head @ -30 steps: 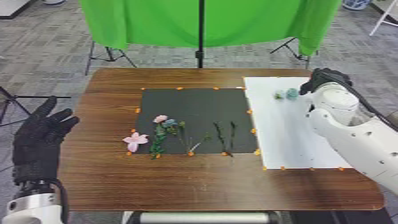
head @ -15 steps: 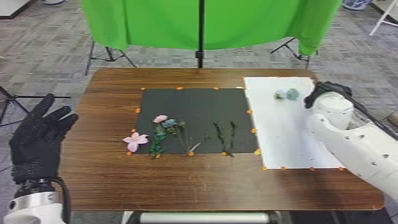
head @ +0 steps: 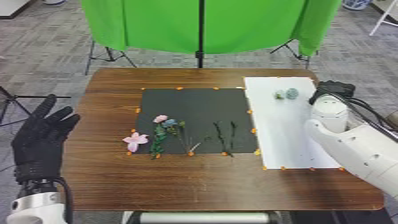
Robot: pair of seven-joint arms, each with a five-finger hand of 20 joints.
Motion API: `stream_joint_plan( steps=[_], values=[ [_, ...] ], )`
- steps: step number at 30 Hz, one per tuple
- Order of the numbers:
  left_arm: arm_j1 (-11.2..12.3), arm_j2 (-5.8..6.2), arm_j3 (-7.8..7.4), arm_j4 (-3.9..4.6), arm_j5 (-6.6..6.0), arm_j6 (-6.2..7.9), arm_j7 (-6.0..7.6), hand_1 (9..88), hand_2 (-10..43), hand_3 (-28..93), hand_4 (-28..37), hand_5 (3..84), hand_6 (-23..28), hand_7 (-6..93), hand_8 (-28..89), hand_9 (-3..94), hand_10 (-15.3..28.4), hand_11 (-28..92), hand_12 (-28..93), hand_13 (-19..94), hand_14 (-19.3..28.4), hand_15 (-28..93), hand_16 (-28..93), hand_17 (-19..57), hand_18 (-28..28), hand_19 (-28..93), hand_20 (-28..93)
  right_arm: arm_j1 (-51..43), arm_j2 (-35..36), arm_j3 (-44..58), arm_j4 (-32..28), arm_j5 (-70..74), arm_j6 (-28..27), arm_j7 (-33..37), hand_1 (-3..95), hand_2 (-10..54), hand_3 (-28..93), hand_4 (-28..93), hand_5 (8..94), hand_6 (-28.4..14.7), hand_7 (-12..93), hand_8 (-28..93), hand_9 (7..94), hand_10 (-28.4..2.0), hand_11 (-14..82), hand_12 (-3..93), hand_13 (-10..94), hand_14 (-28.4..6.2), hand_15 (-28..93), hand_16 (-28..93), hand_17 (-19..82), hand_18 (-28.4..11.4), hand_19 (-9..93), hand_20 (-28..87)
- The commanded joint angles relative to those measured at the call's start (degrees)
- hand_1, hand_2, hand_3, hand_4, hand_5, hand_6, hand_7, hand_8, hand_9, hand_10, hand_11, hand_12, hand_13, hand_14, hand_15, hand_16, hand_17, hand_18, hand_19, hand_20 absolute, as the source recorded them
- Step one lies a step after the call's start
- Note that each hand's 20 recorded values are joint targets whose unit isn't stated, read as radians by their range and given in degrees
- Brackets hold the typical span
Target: Arrange flowers
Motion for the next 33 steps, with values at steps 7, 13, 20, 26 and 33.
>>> stream_joint_plan(
  steps=[7,13,20,26,33],
  values=[
    [0.26,0.11,0.25,0.62,-0.18,-1.23,-0.84,24.9,8.0,74,-22.5,35.5,8.6,13.8,-8,33.9,20.1,35,15,24,24.5,64,-9,-7.3,20.8,49,35,-5.01,-1.41,5.32,0.26,-0.69,-5.04,-3.33,40.8,-9.5,76,-28,48.7,5.7,15,-14,56.0,-14.6,20.2,13.6,55,-10.4,72,7,23,-21.3,89,40],
    [0.01,-0.24,0.19,0.72,0.22,-1.59,-1.32,24.9,8.0,74,-22.6,35.5,8.7,13.7,-8,33.9,20.1,35,15,24,24.5,64,-9,-7.3,20.8,49,35,-3.77,-1.02,1.23,1.47,-3.77,2.77,-3.65,49.1,-9.5,67,-28,62.5,8.2,16,-14,65.0,-11.1,21.9,13.8,61,-6.6,70,9,26,-20.0,89,40],
    [0.28,0.66,0.73,0.69,-0.59,-1.08,0.37,24.9,8.0,74,-22.7,35.4,8.6,13.8,-8,33.9,20.1,35,15,24,24.5,64,-9,-7.3,20.8,49,35,-1.50,0.11,-4.01,2.63,-7.40,12.30,-4.06,57.4,-7.6,56,-28,84.1,7.0,12,-4,84.2,-6.5,16.3,25.1,71,-2.8,70,14,31,-18.6,92,39],
    [1.01,1.21,0.63,0.37,-1.11,-0.48,1.26,24.8,8.0,74,-22.6,35.5,8.6,13.7,-8,33.9,20.0,35,15,24,24.6,64,-9,-7.3,20.8,49,35,2.32,0.93,-10.85,3.66,-9.29,17.54,1.44,53.9,-9.3,66,-28,86.8,5.0,12,-1,88.8,-5.4,15.4,27.6,74,-2.9,69,15,33,-18.8,93,40],
    [1.14,1.73,0.91,0.16,-1.76,0.14,1.89,24.9,8.0,74,-22.5,35.5,8.6,13.8,-8,33.9,20.0,35,15,24,24.6,64,-9,-7.3,20.8,49,35,4.19,0.12,-12.42,3.40,-7.50,16.99,4.39,48.4,-9.5,76,-28,82.5,-1.3,13,0,82.6,-9.7,21.1,26.0,68,-7.6,73,16,33,-21.4,93,43]
  ],
)
